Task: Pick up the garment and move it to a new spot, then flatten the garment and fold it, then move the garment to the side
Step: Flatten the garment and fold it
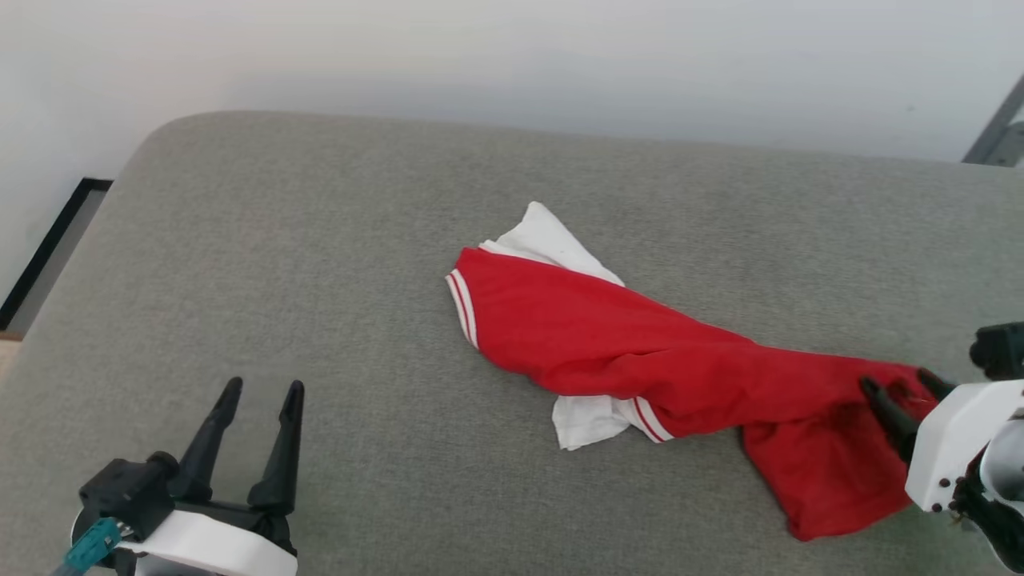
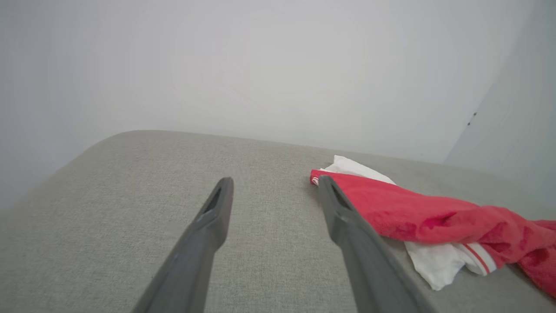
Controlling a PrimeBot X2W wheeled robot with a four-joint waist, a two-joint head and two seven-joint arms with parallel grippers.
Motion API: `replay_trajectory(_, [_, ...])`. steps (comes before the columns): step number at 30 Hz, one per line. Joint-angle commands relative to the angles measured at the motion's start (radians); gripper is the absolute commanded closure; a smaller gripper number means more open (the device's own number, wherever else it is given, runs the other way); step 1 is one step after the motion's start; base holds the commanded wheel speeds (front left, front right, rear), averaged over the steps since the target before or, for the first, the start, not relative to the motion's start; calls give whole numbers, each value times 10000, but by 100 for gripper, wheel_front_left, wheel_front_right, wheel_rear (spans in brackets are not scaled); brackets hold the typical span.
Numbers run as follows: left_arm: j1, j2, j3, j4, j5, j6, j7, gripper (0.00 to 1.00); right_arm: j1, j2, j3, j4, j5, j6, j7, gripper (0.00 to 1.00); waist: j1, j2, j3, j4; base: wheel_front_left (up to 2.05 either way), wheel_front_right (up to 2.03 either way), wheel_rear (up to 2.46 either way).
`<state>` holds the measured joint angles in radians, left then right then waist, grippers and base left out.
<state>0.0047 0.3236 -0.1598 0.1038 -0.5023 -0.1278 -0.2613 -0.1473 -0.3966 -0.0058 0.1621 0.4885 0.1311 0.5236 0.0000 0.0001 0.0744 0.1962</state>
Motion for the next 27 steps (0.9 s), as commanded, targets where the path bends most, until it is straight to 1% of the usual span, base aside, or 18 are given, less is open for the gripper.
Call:
replay_trajectory(1, [-114,218,-212,12,-159,-33,-55,0,206,194,-197,-520,-171,-7,-204,0,0,-1,-78,-201,0,0,0])
replay_trajectory(6, [-592,796,-754,80,-548,-33,119,0,361,748,-595,-1580,-610,-9,-1033,0,0,-1,-55,-587,0,0,0])
replay_trajectory(7, [-592,796,-754,80,-548,-33,119,0,361,748,-595,-1580,-610,-9,-1033,0,0,-1,-55,-587,0,0,0])
replay_trajectory(12, [-1458,1488,-1385,31,-1012,-33,754,0,364,1287,-761,-2317,-1182,-7,-2170,0,0,-1,52,-1064,0,0,0])
replay_trajectory(13, [-1661,1614,-1517,34,-1132,-33,920,0,377,1406,-757,-2478,-1390,-7,-2414,0,0,-1,69,-1184,0,0,0])
replay_trajectory(14, [-2127,1892,-1804,67,-1349,-33,1302,0,432,1680,-814,-2693,-1613,-7,-2909,0,0,-1,116,-1426,0,0,0])
replay_trajectory(15, [-2127,1892,-1804,67,-1349,-33,1302,0,432,1680,-814,-2693,-1613,-7,-2909,0,0,-1,116,-1426,0,0,0])
replay_trajectory(20, [-3469,2500,-2511,316,-1924,-33,2265,0,456,2200,-927,-2944,-2241,-7,-4080,0,0,-1,313,-2171,0,0,0])
replay_trajectory(24, [-4768,3009,-3169,797,-2372,-33,3197,0,505,2594,-837,-3047,-2644,-7,-4599,0,0,-1,560,-2903,0,0,0])
replay_trajectory(27, [-5702,3218,-3597,1394,-2830,-34,3830,0,509,2814,-660,-3081,-2744,-7,-4760,0,0,-1,785,-3472,0,0,0])
